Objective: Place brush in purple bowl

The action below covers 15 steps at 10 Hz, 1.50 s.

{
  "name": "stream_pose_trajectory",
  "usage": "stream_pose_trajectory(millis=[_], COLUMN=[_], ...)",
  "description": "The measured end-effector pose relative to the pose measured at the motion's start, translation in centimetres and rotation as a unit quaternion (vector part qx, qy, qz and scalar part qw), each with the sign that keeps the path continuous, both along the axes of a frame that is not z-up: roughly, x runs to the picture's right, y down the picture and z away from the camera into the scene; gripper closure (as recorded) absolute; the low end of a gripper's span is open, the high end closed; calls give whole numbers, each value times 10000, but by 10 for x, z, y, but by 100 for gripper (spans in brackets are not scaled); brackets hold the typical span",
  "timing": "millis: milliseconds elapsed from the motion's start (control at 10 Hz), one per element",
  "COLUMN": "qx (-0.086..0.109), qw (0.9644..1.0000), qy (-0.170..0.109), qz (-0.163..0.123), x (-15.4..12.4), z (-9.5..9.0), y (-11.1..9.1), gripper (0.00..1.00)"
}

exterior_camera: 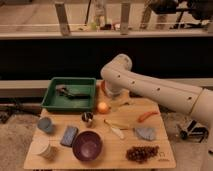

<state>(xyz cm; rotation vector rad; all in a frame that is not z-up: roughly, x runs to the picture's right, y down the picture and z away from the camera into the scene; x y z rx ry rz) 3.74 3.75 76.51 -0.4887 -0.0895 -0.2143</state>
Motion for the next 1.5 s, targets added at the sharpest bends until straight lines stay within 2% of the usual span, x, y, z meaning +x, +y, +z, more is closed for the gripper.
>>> stream_pose_trajectory(millis=[1200, 1500], qx=[-86, -98], qw=[9987, 9984], qy=[-267, -293], qz=[-418, -478], x=[-72, -80], z=[33, 37], y=[-8, -9], gripper=[20, 20])
